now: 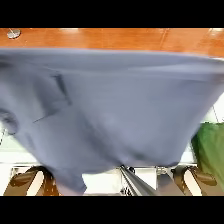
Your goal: Fold the shirts.
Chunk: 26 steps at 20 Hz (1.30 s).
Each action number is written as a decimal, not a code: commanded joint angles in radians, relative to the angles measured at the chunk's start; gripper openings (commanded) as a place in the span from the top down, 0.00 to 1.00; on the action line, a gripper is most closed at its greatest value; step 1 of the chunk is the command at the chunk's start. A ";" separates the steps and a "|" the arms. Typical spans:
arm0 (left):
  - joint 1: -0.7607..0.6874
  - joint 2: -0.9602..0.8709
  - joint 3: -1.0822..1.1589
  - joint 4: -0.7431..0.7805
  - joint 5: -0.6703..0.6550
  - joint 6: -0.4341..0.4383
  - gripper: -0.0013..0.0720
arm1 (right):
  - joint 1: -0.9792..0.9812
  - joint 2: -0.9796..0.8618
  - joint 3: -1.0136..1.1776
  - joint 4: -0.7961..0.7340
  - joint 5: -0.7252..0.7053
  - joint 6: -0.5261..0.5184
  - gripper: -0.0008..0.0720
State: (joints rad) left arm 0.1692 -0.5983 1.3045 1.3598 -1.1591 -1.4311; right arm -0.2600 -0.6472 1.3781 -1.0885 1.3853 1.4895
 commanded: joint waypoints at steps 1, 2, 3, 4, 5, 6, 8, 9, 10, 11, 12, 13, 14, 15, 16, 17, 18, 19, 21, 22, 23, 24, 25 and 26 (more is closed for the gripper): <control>-0.003 -0.138 -0.206 -0.109 0.155 -0.006 0.95 | 0.007 -0.111 -0.245 0.100 -0.185 -0.085 0.95; -0.003 -0.200 -0.234 -0.143 0.199 -0.006 0.95 | 0.022 -0.172 -0.269 0.098 -0.230 -0.101 0.95; -0.003 -0.266 -0.248 -0.174 0.244 -0.006 0.95 | 0.045 -0.252 -0.270 0.093 -0.270 -0.117 0.95; -0.003 -0.331 -0.249 -0.196 0.280 -0.006 0.95 | 0.066 -0.325 -0.269 0.095 -0.326 -0.126 0.95; -0.003 -0.392 -0.249 -0.229 0.318 -0.006 0.95 | 0.087 -0.406 -0.262 0.097 -0.391 -0.126 0.95; -0.004 -0.454 -0.249 -0.267 0.361 -0.006 0.95 | 0.103 -0.483 -0.243 0.097 -0.441 -0.124 0.95; -0.011 -0.561 -0.249 -0.341 0.450 -0.006 0.95 | 0.121 -0.660 -0.153 0.108 -0.485 -0.107 0.95; -0.014 -0.607 -0.249 -0.375 0.483 -0.006 0.95 | 0.121 -0.752 -0.087 0.124 -0.480 -0.098 0.95; -0.020 -0.651 -0.248 -0.411 0.504 -0.006 0.95 | 0.121 -0.836 -0.019 0.143 -0.470 -0.072 0.95; -0.024 -0.691 -0.248 -0.439 0.512 -0.006 0.95 | 0.119 -0.905 0.041 0.154 -0.455 -0.047 0.95; -0.029 -0.723 -0.248 -0.459 0.514 -0.006 0.95 | 0.119 -0.964 0.098 0.161 -0.433 -0.024 0.95; -0.033 -0.752 -0.248 -0.474 0.513 -0.006 0.95 | 0.120 -1.017 0.148 0.169 -0.408 -0.007 0.95; -0.039 -0.774 -0.249 -0.479 0.512 -0.006 0.95 | 0.122 -1.060 0.185 0.172 -0.383 0.005 0.95; -0.043 -0.790 -0.249 -0.479 0.512 -0.006 0.95 | 0.125 -1.091 0.209 0.175 -0.360 0.024 0.95; -0.044 -0.802 -0.249 -0.479 0.511 -0.006 0.95 | 0.125 -1.110 0.221 0.175 -0.342 0.030 0.95; -0.041 -0.805 -0.248 -0.478 0.504 0.000 0.95 | 0.125 -1.118 0.222 0.174 -0.323 0.029 0.95; -0.032 -0.802 -0.245 -0.478 0.488 0.005 0.95 | 0.123 -1.118 0.223 0.173 -0.306 0.025 0.95; -0.017 -0.802 -0.232 -0.478 0.446 0.006 0.95 | 0.116 -1.112 0.223 0.179 -0.284 0.012 0.95; 0.024 -0.802 -0.182 -0.478 0.292 0.011 0.95 | 0.082 -1.091 0.224 0.182 -0.208 -0.003 0.95; 0.043 -0.802 -0.161 -0.478 0.206 0.041 0.95 | 0.063 -1.079 0.224 0.181 -0.148 -0.016 0.95; 0.058 -0.802 -0.152 -0.478 0.124 0.104 0.95 | 0.050 -1.073 0.224 0.180 -0.084 -0.039 0.95; 0.064 -0.804 -0.156 -0.477 0.069 0.148 0.95 | 0.048 -1.074 0.222 0.161 -0.015 -0.080 0.95; 0.062 -0.807 -0.172 -0.477 0.034 0.175 0.95 | 0.053 -1.073 0.212 0.126 0.014 -0.110 0.95; 0.056 -0.810 -0.196 -0.477 0.032 0.198 0.95 | 0.065 -1.074 0.187 0.097 0.014 -0.110 0.95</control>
State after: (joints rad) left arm 0.2123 -1.4010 1.1221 0.8852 -0.9821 -1.3266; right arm -0.1944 -1.7233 1.5871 -0.9352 1.2785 1.4345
